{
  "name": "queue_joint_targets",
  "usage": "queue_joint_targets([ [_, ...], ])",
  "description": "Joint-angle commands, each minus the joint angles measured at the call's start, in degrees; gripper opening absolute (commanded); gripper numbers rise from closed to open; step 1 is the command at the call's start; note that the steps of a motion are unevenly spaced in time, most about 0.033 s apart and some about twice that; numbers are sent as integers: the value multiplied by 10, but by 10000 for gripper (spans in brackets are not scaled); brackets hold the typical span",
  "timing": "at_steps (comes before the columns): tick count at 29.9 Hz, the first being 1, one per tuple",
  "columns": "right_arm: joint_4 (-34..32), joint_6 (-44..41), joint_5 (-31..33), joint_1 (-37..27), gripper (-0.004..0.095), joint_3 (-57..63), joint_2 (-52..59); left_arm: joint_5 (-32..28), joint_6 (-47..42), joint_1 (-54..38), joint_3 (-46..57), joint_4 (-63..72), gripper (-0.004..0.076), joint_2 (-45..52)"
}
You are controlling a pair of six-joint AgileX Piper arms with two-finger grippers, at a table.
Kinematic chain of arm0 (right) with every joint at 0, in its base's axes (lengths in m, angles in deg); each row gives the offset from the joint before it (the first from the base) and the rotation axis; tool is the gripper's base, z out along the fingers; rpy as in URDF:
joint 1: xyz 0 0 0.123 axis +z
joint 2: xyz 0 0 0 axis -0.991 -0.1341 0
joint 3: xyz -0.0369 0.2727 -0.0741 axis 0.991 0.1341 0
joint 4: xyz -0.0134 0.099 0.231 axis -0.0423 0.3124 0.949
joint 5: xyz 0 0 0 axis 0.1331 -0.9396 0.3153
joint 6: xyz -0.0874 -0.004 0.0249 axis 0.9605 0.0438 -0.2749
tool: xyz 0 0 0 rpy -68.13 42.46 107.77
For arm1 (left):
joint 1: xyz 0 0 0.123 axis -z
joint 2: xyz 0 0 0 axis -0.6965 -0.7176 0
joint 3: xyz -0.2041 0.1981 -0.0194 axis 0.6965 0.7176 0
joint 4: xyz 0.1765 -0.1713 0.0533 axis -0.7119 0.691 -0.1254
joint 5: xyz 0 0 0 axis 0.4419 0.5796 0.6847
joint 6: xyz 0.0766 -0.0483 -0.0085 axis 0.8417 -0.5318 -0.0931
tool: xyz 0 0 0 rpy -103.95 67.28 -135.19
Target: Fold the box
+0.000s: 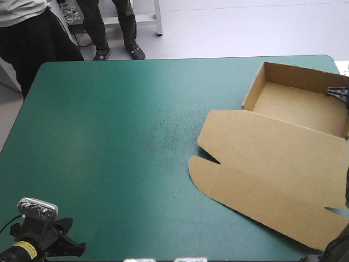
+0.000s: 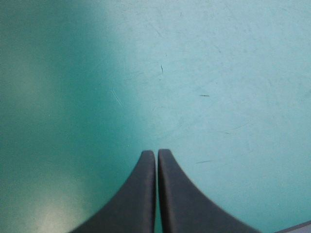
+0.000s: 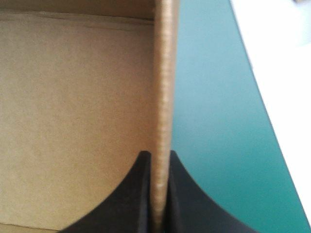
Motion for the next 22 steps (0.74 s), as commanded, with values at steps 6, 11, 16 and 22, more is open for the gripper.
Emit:
queue_joint_targets([
  [6,18,3,9,-91,83,-7,37,-27,-6,2,-12,-3,-8,-7],
  [11,25,20,9,-92,408,-1,37,-27,-6,2,-12,-3,-8,-7],
  [16,25,20,9,-92,472,-1,39,-27,-6,2,-12,-3,-8,-7],
  [22,47,86,9,-92,453,2,76,-27,-6,2,-12,-3,-8,-7],
])
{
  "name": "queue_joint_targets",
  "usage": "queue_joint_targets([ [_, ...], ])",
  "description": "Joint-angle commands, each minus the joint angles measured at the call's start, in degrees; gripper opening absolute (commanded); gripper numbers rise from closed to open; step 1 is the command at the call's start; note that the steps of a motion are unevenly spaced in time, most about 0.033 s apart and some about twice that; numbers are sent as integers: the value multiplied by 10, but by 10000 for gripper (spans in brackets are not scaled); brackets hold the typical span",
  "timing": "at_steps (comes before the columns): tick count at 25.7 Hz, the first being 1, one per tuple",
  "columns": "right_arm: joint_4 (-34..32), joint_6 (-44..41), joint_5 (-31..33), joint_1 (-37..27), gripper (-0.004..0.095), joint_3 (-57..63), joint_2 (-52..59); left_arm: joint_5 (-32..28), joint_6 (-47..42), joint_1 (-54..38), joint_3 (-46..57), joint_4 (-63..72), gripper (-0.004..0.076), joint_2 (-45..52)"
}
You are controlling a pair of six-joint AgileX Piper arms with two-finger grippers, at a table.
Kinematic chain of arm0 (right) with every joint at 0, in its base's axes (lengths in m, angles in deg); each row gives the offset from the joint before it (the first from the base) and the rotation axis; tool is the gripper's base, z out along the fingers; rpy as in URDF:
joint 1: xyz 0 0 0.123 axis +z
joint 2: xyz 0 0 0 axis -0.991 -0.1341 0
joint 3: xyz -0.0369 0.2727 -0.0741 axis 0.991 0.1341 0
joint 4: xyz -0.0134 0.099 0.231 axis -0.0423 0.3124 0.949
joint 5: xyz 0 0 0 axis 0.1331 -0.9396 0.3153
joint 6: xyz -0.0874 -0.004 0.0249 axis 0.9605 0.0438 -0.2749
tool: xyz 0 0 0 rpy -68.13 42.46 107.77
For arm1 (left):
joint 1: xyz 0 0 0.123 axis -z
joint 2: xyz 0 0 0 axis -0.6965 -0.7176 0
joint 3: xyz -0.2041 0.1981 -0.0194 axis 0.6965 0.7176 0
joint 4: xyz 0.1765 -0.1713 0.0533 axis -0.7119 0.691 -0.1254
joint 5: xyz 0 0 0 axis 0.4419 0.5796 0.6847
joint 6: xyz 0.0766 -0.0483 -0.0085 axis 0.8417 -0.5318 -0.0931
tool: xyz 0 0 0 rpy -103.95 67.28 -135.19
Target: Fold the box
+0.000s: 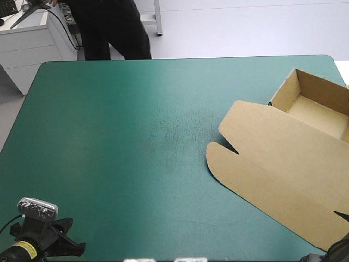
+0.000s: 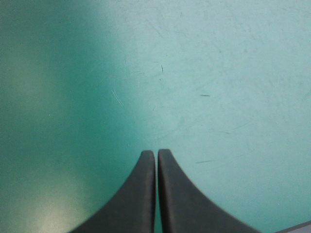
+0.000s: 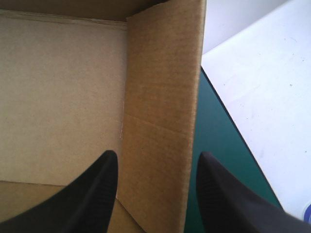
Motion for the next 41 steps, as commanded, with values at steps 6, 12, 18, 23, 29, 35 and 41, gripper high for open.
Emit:
queue_joint_targets([
  [6,142,78,7,-4,80,15,126,-28,-5,2,-12,-2,-8,-7],
  [12,178,126,7,62,3,89,239,-30,-5,2,-12,-1,-8,-7],
  [18,136,100,6,177,3,188,384,-38,-6,2,-12,2,-8,-7],
  [23,138,99,6,249,1,291,501,-39,-11,2,-11,19,-8,-7],
  [29,134,99,-36,271,1,482,658,-44,-8,2,-5,33,-8,-6],
  [35,139,119,-57,271,0,611,756,-44,-7,2,-5,35,-8,-6],
  [41,155,142,-79,271,0,722,844,-44,-7,2,-5,30,-8,-6],
])
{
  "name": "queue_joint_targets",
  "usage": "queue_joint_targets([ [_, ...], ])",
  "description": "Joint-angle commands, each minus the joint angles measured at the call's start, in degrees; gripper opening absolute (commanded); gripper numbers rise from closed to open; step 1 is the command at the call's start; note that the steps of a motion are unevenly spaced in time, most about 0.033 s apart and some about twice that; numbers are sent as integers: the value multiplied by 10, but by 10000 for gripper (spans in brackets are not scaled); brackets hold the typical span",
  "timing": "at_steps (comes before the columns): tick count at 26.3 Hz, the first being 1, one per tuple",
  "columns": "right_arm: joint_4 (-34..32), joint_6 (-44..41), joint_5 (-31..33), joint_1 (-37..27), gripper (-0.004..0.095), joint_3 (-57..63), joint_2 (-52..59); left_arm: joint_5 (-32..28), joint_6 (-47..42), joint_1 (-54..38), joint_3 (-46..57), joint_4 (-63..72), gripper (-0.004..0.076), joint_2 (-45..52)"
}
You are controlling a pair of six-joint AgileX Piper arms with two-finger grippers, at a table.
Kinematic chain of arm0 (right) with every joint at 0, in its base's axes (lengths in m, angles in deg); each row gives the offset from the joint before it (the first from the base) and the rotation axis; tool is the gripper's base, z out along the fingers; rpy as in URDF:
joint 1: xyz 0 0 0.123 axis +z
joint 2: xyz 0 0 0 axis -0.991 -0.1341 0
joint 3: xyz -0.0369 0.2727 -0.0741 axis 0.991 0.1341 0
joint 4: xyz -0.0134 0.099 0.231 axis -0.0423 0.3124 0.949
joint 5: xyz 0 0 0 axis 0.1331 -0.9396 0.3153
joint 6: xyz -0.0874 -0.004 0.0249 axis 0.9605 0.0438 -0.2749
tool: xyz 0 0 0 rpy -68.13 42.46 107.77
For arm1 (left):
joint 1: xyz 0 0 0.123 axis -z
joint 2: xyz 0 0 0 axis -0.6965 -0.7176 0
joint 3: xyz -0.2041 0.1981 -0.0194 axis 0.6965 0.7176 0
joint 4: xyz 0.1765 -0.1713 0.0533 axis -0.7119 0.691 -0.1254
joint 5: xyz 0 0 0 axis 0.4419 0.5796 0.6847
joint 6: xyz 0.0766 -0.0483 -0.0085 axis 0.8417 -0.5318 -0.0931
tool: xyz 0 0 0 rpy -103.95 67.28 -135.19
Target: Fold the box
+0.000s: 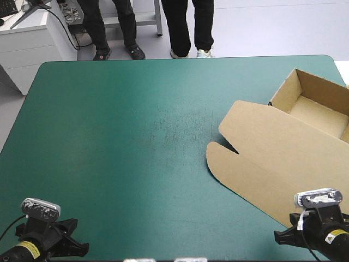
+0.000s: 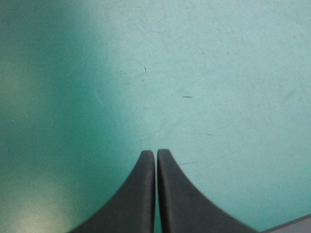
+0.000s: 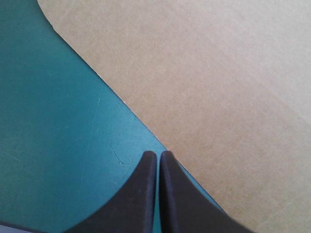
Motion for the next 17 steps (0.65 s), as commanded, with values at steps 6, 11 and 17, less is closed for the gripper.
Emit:
queue_joint_targets([
  [6,6,16,-48,2,0,22,25,-31,-9,2,-14,12,-8,-6],
  [11,5,16,-50,2,0,22,25,-31,-9,2,-14,51,-8,-6],
  [17,3,16,-50,2,0,22,25,-31,-12,2,-14,85,-8,-6],
])
